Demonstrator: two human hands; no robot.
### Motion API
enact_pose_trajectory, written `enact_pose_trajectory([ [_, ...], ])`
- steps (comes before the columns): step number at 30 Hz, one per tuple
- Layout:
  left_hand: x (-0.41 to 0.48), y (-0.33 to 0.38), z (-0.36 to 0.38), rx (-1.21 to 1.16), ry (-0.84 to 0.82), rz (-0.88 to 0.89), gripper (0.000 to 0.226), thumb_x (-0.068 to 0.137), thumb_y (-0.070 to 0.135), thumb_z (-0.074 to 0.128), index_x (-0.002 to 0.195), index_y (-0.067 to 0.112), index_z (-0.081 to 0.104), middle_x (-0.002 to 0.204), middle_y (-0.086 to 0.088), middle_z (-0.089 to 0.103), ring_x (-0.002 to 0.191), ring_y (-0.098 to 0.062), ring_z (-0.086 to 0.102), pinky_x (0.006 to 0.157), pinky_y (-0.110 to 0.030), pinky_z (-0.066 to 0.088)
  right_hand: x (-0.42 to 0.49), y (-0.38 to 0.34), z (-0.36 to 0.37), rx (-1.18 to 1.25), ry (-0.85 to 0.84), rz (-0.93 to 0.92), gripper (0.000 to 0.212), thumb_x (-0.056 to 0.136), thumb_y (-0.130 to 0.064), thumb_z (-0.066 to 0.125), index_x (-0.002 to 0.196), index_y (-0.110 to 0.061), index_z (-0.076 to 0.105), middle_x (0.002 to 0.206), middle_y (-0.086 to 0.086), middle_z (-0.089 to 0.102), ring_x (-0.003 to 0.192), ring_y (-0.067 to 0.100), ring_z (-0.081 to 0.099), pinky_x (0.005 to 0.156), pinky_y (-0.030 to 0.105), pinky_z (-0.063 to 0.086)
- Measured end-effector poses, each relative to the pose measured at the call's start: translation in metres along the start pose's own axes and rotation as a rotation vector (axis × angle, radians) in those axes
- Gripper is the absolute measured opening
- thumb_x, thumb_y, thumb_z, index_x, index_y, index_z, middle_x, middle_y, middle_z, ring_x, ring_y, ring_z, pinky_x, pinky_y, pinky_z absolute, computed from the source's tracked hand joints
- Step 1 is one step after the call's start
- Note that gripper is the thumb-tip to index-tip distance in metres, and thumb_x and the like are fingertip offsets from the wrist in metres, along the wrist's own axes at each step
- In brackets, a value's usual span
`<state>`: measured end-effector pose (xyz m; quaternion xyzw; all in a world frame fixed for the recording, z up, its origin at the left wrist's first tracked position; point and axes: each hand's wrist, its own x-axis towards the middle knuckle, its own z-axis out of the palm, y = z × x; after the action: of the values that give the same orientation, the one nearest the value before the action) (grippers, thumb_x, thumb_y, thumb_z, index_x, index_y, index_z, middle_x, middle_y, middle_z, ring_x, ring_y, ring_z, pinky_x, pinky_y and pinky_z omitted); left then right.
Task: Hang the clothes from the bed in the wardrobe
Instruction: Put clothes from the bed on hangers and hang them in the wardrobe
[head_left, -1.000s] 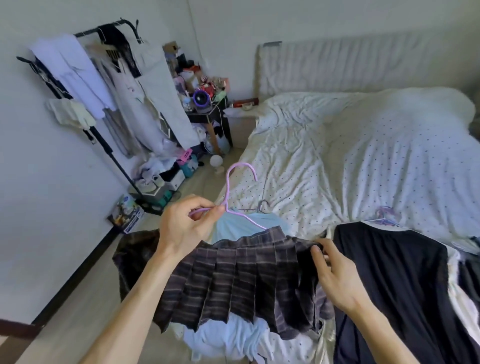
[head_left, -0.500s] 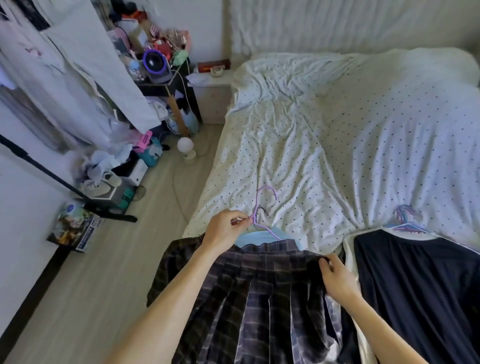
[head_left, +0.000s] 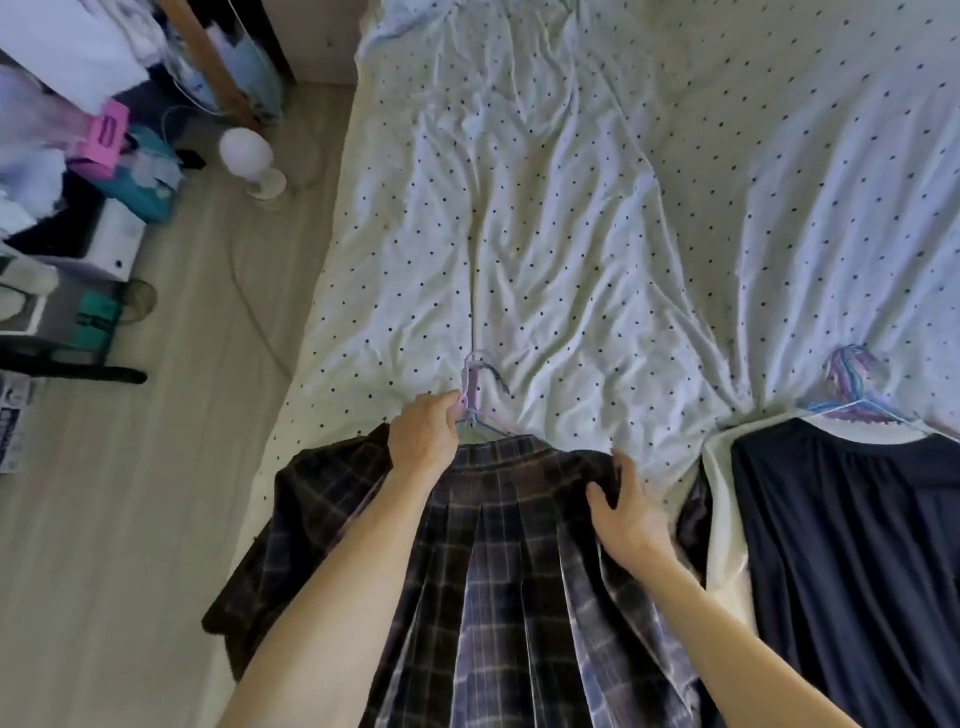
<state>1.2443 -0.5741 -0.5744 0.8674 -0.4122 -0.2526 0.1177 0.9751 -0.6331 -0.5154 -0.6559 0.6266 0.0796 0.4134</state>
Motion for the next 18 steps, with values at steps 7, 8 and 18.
enact_pose_trajectory([
  [7,0.002,-0.038,0.051,0.249,-0.081,0.088,0.046,0.102,0.038,0.032,0.145,0.027,0.042,0.129,-0.007,0.062,0.115,-0.028,0.058,0.101,-0.043,0.044,-0.018,0.043,0.045,-0.335,0.081,-0.162,0.076,0.101,-0.043,0.043,0.16,-0.024,0.0,0.167,0.011,0.003,0.141,0.034,0.037,0.108,0.044,0.04],
  [8,-0.002,-0.037,0.047,0.283,-0.141,0.087,0.051,0.103,0.042,0.027,0.152,0.026,0.032,0.143,-0.01,0.052,0.129,-0.03,0.05,0.109,-0.045,0.038,-0.022,0.047,0.044,-0.347,0.056,-0.158,0.076,0.102,-0.044,0.041,0.16,-0.025,-0.003,0.167,0.009,-0.002,0.141,0.033,0.036,0.109,0.043,0.039],
  [18,-0.137,0.042,-0.01,0.361,-0.417,-0.002,0.063,0.103,0.051,0.027,0.159,0.025,0.014,0.167,-0.002,0.005,0.153,-0.023,0.006,0.123,-0.051,0.012,-0.121,0.074,-0.039,-0.284,-0.043,-0.126,0.049,0.103,-0.035,0.041,0.148,-0.016,0.04,0.148,0.0,0.048,0.141,0.021,0.038,0.112,0.032,0.035],
])
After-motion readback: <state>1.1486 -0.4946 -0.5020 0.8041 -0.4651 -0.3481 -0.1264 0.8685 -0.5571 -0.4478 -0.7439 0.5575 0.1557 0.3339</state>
